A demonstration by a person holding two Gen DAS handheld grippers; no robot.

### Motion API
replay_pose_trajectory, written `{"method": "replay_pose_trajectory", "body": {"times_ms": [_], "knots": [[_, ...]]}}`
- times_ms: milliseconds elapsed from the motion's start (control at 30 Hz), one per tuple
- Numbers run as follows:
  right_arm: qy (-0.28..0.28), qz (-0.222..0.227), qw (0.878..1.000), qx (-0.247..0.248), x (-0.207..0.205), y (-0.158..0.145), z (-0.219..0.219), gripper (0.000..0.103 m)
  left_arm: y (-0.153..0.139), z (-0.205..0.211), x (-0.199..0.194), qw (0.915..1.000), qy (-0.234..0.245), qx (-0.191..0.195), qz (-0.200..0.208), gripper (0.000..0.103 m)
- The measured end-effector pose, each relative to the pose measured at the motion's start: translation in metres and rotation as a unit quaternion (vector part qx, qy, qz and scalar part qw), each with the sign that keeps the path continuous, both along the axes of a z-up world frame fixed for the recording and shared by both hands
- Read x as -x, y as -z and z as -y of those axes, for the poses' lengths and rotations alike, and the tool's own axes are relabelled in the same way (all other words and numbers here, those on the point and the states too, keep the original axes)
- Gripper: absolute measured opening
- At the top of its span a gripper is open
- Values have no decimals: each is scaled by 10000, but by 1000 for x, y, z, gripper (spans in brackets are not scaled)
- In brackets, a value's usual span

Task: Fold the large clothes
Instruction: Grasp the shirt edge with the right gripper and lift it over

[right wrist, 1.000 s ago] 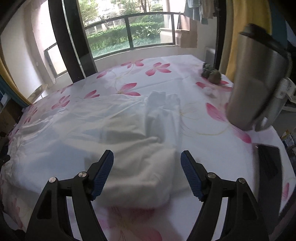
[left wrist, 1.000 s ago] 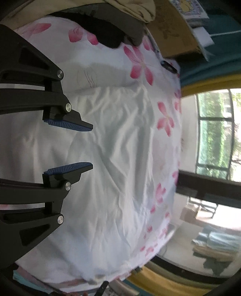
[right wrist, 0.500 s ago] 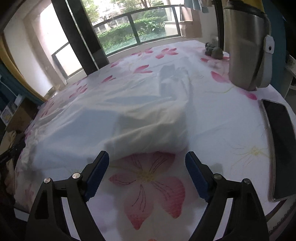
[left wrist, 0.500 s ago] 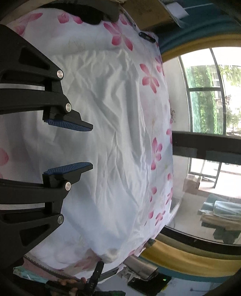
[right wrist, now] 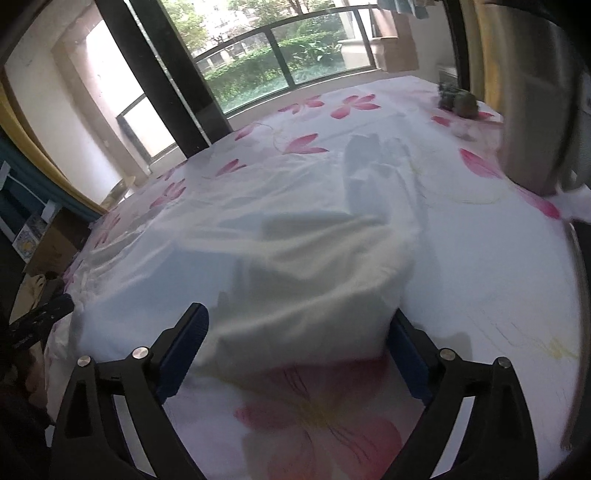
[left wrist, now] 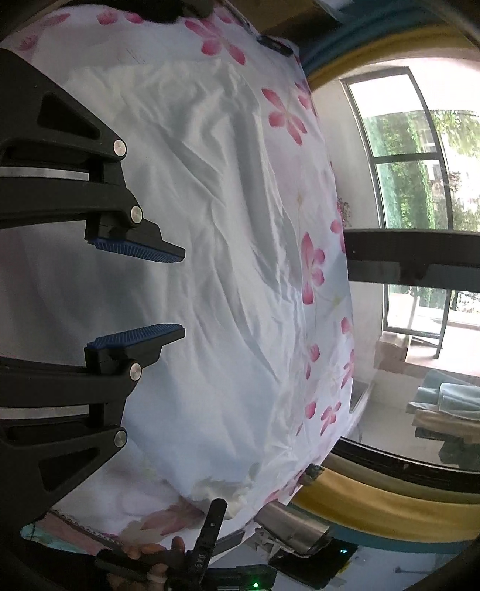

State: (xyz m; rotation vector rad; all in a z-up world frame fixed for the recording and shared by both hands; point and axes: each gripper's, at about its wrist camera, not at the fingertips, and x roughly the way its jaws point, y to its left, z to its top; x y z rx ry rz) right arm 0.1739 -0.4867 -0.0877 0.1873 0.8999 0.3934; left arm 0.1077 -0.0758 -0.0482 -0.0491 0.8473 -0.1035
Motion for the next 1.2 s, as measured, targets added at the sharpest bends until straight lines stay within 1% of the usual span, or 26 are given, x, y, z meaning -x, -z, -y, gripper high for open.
{"method": "replay_pose_trajectory", "body": {"times_ms": [67,167,333,433,500,533,667,767,833,867,900,933,967,1000,1033,1067,1133,1200], "knots": [[-95,-17,9999,-50,-8,0,-7,94,3,8,-11,10000,-21,-14,-61,37],[-199,-51,9997,-153,-18,-1,-12,94,3,20,-24,9999,77,-29,-77,37],[-215,-64,9990,-391,-30,0,-9,94,3,31,-41,9999,131,4,-67,37],[-200,-113,9966,-788,-35,1,-9,94,10,37,-51,9996,220,62,-194,37],[-372,-219,9922,-1172,-39,4,-17,94,17,41,-56,9991,282,68,-323,37],[-464,-246,9906,-1266,-40,5,-23,94,21,44,-58,9987,316,75,-397,37],[-723,-224,9885,-1309,-40,7,-47,95,35,47,-65,9976,354,28,-602,38],[-912,-309,9846,-1460,-41,9,-61,95,38,45,-65,9976,326,104,-599,38],[-1044,-311,9839,-1414,-41,9,-71,92,39,43,-65,9978,279,189,-575,38],[-1066,-290,9842,-1380,-41,9,-76,88,40,42,-65,9979,267,207,-546,38],[-1070,-295,9846,-1348,-41,10,-78,77,40,42,-64,9982,266,202,-504,38],[-1059,-315,9850,-1323,-42,12,-80,62,41,43,-63,9983,273,190,-476,38],[-1071,-386,9838,-1383,-44,14,-81,60,41,43,-62,9985,274,171,-449,38],[-1101,-407,9822,-1464,-44,15,-82,53,42,44,-62,9987,286,145,-407,38],[-1166,-395,9814,-1476,-43,14,-84,27,42,44,-61,9988,291,130,-381,38],[-1250,-371,9804,-1474,-42,13,-86,21,43,45,-60,9989,310,101,-340,38],[-1372,-216,9808,-1369,-36,6,-94,19,43,48,-60,9989,342,-14,-309,38],[-1502,-37,9815,-1184,-31,-5,-103,19,42,47,-61,9989,313,-5,-345,38]]}}
